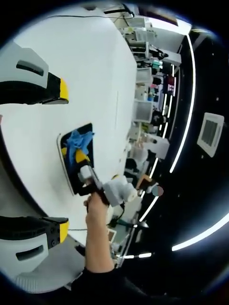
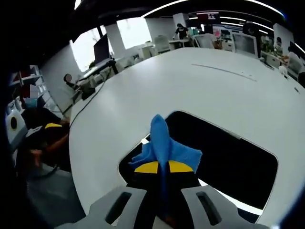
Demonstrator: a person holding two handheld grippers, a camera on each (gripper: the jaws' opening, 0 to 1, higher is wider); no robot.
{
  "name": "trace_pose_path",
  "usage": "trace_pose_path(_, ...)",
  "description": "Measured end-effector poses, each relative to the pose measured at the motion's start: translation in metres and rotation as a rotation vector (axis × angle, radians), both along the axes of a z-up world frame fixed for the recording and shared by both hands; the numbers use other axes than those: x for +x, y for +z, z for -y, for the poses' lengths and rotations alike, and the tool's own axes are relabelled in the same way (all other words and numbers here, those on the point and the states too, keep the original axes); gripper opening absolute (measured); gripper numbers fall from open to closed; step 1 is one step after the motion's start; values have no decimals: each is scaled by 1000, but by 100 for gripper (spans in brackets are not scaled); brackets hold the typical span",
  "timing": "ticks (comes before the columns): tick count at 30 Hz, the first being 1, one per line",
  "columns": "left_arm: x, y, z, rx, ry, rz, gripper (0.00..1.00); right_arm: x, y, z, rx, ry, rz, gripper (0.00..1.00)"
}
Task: Wipe the mirror surface with the cleaning cloth until all visible marks leave the cleaned area.
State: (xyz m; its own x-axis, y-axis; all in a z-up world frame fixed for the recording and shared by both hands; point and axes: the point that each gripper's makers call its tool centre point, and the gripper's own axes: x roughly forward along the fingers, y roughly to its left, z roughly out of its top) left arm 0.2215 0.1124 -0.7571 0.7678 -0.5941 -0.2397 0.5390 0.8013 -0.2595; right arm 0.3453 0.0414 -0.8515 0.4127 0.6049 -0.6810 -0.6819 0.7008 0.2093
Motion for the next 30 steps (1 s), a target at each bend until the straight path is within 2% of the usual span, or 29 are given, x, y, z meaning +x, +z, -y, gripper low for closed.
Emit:
trace_pose_path(15, 0, 1, -1, -3, 5, 10, 99, -27, 0, 0, 14, -5, -21, 0)
trace_pose_path(30, 1, 3, -1, -10, 8, 18, 99, -35, -1, 0, 3, 8, -19, 0)
